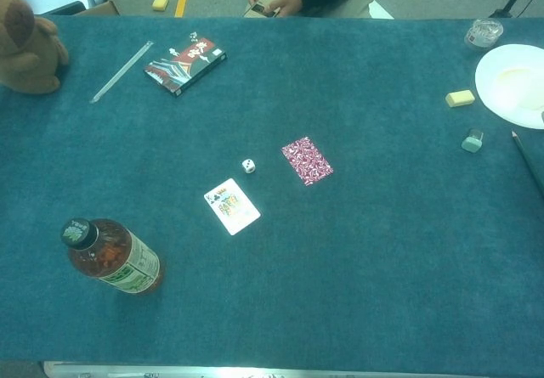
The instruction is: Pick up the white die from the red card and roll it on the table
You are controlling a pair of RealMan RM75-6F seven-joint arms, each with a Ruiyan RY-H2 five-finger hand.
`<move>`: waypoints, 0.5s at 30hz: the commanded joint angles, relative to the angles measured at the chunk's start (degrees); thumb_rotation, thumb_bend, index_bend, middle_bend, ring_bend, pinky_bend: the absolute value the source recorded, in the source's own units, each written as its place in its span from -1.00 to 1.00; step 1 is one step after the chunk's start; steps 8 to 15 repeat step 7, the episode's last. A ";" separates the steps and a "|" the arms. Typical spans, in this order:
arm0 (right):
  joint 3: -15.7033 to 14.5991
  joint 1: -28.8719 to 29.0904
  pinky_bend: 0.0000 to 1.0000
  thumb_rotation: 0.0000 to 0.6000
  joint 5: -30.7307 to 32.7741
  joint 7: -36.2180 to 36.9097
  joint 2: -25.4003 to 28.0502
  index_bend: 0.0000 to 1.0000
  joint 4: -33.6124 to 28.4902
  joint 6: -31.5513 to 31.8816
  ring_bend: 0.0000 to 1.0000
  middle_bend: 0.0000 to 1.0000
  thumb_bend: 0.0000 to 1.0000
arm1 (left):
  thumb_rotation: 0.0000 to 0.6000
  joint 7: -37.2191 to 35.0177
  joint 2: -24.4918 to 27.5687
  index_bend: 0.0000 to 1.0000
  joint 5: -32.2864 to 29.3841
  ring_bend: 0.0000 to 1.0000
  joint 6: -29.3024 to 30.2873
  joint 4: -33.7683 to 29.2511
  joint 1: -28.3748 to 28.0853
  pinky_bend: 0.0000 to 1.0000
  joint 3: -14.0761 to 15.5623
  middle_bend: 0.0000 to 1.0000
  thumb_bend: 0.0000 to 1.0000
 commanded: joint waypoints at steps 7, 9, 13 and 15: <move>-0.35 -2.47 -1.00 1.00 -3.10 0.72 -0.03 -0.97 -0.29 1.05 -1.00 -0.81 -0.32 | 1.00 0.05 -0.07 -0.44 0.01 -0.74 0.02 -0.10 -0.06 -0.81 0.05 -0.58 -0.47; -0.35 -2.47 -1.00 1.00 -3.10 0.72 -0.03 -0.97 -0.29 1.05 -1.00 -0.81 -0.32 | 1.00 0.05 -0.07 -0.44 0.01 -0.74 0.02 -0.10 -0.06 -0.81 0.05 -0.58 -0.47; -0.35 -2.47 -1.00 1.00 -3.10 0.72 -0.03 -0.97 -0.29 1.05 -1.00 -0.81 -0.32 | 1.00 0.05 -0.07 -0.44 0.01 -0.74 0.02 -0.10 -0.06 -0.81 0.05 -0.58 -0.47; -0.35 -2.47 -1.00 1.00 -3.10 0.72 -0.03 -0.97 -0.29 1.05 -1.00 -0.81 -0.32 | 1.00 0.05 -0.07 -0.44 0.01 -0.74 0.02 -0.10 -0.06 -0.81 0.05 -0.58 -0.47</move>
